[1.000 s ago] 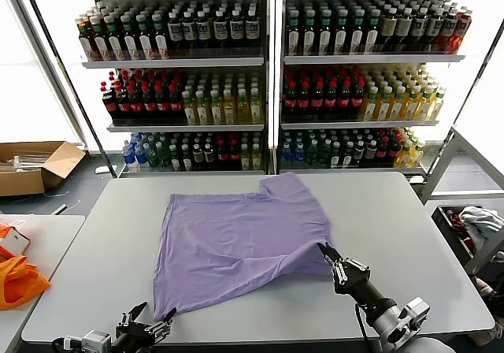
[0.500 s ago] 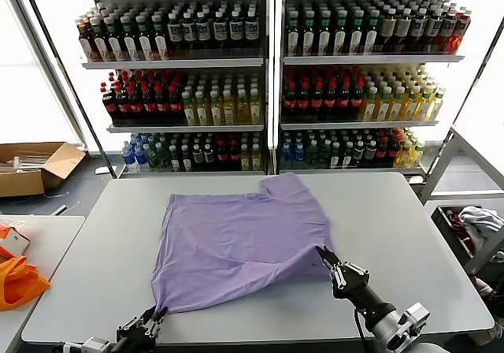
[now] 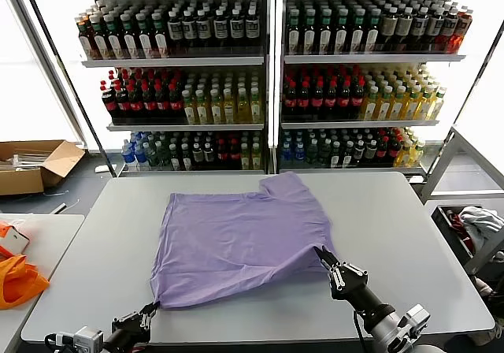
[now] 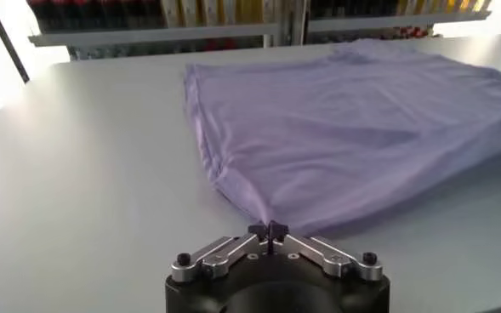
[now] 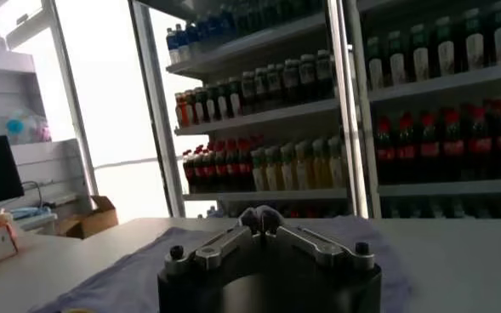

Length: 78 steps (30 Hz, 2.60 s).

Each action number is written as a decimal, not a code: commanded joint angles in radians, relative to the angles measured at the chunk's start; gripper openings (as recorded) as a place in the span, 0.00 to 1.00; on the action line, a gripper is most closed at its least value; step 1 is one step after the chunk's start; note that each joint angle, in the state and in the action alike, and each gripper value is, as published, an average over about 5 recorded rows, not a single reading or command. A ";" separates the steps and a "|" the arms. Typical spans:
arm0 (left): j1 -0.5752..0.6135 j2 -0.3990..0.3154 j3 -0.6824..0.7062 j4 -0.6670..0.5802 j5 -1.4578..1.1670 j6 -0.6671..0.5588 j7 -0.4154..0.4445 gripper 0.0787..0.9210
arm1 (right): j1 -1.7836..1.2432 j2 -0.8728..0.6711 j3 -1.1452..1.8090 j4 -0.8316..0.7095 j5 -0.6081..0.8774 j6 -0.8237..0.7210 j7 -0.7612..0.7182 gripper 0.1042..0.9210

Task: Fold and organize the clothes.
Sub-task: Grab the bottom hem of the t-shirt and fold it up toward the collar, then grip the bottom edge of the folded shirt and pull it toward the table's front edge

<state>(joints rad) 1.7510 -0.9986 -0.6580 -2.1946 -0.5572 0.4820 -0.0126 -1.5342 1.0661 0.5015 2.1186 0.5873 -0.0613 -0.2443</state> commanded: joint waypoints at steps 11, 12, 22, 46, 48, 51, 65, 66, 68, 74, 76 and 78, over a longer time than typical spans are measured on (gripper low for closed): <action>-0.340 0.113 0.026 0.092 -0.187 0.007 0.005 0.01 | 0.094 0.004 -0.026 -0.073 0.005 -0.003 0.016 0.01; -0.358 0.118 0.031 0.108 -0.195 0.009 0.005 0.01 | 0.104 0.005 -0.029 -0.084 0.005 -0.003 0.020 0.01; -0.564 0.118 0.139 0.313 -0.224 0.034 0.001 0.01 | 0.307 0.002 -0.128 -0.316 0.007 -0.019 0.044 0.01; -0.470 0.090 0.108 0.304 -0.125 0.057 0.064 0.42 | 0.332 0.028 -0.152 -0.286 -0.069 -0.147 0.187 0.51; -0.423 0.092 0.095 0.278 -0.126 0.050 0.064 0.49 | 0.282 0.021 -0.131 -0.251 -0.102 -0.149 0.206 0.58; -0.371 0.087 0.095 0.263 -0.122 0.037 0.067 0.59 | 0.214 0.022 -0.105 -0.223 -0.152 -0.153 0.246 0.69; -0.455 0.025 0.156 0.370 -0.133 0.020 0.057 0.88 | 0.165 0.079 -0.139 -0.228 -0.166 -0.262 0.358 0.81; -0.467 0.025 0.157 0.376 -0.138 0.019 0.056 0.88 | 0.171 0.082 -0.144 -0.231 -0.159 -0.267 0.360 0.77; -0.487 0.026 0.160 0.384 -0.146 0.016 0.057 0.88 | 0.181 0.087 -0.152 -0.234 -0.149 -0.273 0.362 0.71; -0.531 0.035 0.175 0.426 -0.153 0.009 0.059 0.79 | 0.190 0.093 -0.161 -0.242 -0.121 -0.287 0.365 0.49; -0.533 0.039 0.178 0.439 -0.153 0.002 0.062 0.72 | 0.188 0.094 -0.161 -0.244 -0.117 -0.286 0.363 0.42; -0.527 0.044 0.181 0.445 -0.153 -0.003 0.066 0.65 | 0.187 0.094 -0.159 -0.242 -0.113 -0.283 0.362 0.35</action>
<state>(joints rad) 1.2554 -0.9492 -0.4813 -1.7856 -0.7055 0.4856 0.0534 -1.3406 1.1512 0.3478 1.8804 0.4678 -0.3257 0.0974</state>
